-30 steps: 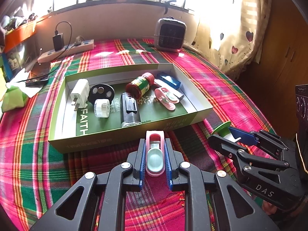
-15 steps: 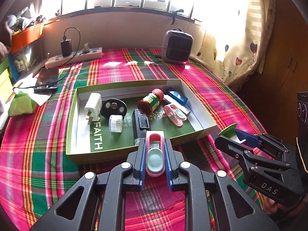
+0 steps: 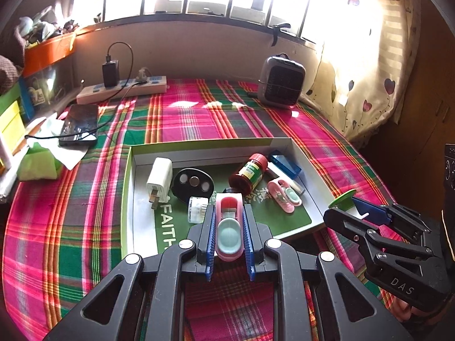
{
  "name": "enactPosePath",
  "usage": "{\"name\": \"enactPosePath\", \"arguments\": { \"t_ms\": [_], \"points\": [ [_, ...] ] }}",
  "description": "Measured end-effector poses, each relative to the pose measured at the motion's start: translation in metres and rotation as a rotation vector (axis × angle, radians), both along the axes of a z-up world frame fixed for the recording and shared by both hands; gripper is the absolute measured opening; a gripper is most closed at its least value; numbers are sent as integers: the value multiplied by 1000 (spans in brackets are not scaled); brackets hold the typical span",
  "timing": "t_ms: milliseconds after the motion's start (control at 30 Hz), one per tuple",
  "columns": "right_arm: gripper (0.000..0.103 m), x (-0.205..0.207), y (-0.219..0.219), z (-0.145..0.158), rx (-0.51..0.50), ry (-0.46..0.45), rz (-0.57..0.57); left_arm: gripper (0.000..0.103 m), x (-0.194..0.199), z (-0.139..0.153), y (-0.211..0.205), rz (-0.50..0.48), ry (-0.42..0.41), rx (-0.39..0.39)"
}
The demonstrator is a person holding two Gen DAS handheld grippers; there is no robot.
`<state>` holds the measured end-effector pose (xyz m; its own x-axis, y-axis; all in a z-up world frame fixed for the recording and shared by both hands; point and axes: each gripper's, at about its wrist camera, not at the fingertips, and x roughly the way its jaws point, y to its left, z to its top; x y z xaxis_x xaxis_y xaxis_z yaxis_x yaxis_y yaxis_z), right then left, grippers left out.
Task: Organize rigid objects
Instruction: 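Carry the pink case into the tray while the right gripper brings the spool there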
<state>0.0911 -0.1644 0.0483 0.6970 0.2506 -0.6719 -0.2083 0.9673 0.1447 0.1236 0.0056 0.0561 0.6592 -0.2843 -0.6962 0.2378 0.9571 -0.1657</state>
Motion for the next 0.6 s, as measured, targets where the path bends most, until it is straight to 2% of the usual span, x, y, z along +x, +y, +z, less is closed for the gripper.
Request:
{"name": "enactPosePath", "arguments": {
  "t_ms": [600],
  "points": [
    [40, 36, 26, -14, -13, 41, 73, 17, 39, -4, 28, 71, 4, -5]
  ]
}}
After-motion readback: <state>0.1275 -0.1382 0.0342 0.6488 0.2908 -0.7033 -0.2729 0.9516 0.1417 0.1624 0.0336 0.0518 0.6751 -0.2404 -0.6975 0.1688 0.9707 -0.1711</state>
